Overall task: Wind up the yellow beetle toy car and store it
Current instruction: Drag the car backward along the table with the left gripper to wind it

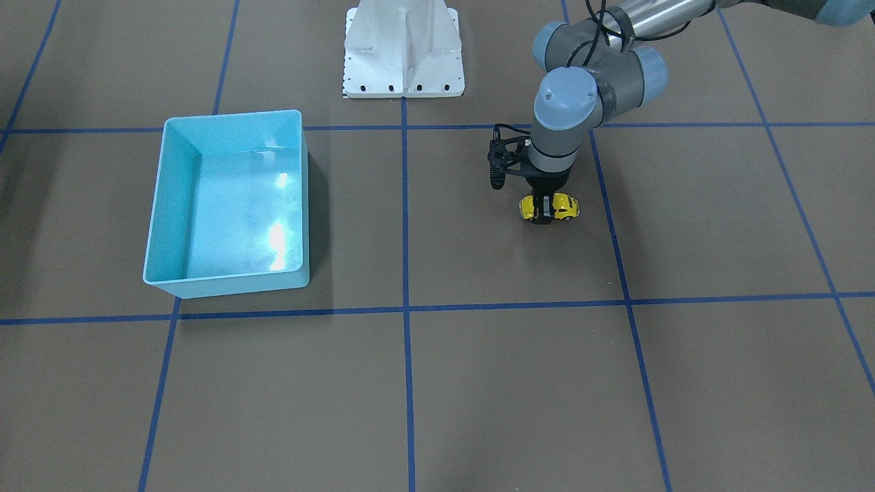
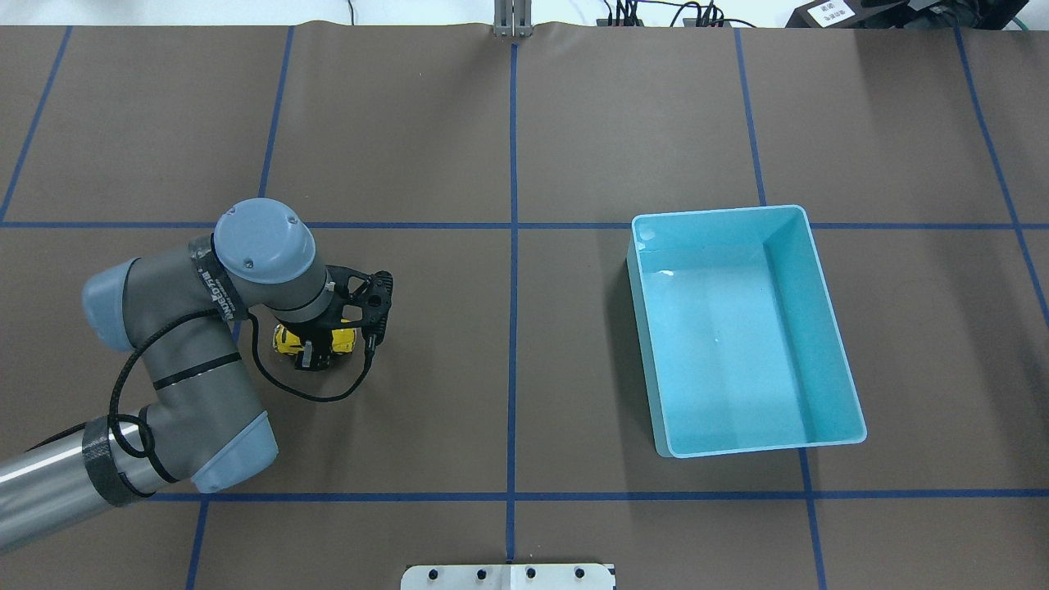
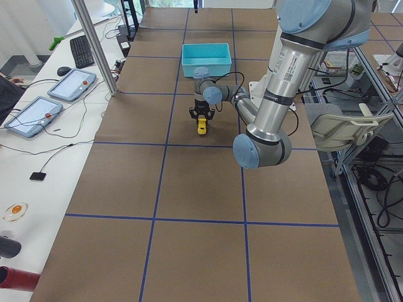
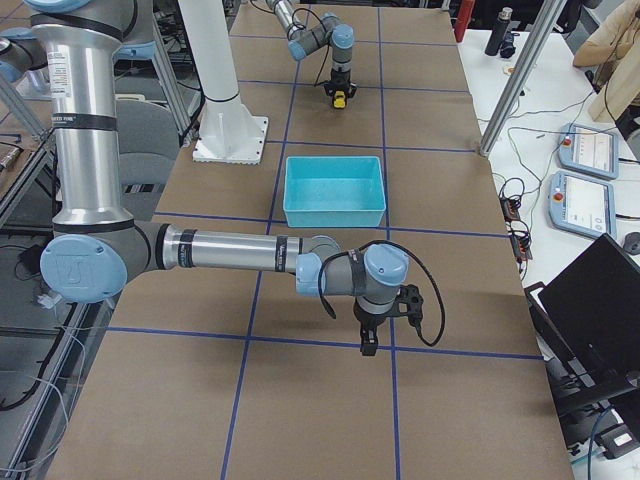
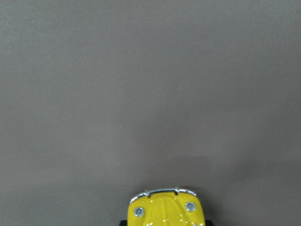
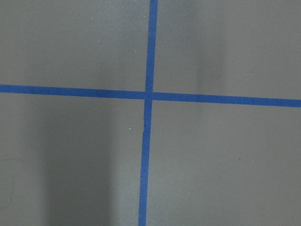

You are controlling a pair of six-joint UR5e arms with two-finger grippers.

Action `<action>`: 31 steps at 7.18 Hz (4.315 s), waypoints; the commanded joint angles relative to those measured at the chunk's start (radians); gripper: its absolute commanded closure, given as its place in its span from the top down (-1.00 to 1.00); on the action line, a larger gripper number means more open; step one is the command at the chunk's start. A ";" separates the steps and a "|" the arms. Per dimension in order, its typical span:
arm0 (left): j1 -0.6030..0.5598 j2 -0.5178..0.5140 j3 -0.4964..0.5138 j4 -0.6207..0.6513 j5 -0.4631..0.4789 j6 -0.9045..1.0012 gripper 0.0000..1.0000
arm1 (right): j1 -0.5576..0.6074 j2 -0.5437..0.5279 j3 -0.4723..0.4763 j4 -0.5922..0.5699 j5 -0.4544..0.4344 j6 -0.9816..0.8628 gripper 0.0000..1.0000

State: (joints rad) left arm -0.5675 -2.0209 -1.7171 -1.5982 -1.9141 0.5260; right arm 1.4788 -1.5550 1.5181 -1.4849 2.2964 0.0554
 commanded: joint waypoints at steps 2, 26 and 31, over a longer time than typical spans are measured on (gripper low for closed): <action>-0.034 -0.001 0.002 -0.041 -0.025 -0.007 -1.00 | 0.000 0.001 0.001 0.000 0.000 0.000 1.00; -0.156 0.226 0.068 -0.485 -0.246 -0.040 -1.00 | -0.015 0.010 -0.004 0.002 0.028 -0.002 1.00; -0.179 0.255 0.073 -0.513 -0.278 -0.032 -1.00 | -0.020 0.012 -0.001 0.002 0.028 -0.002 1.00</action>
State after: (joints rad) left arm -0.7411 -1.7712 -1.6456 -2.1038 -2.1869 0.4931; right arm 1.4602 -1.5433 1.5170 -1.4835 2.3240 0.0537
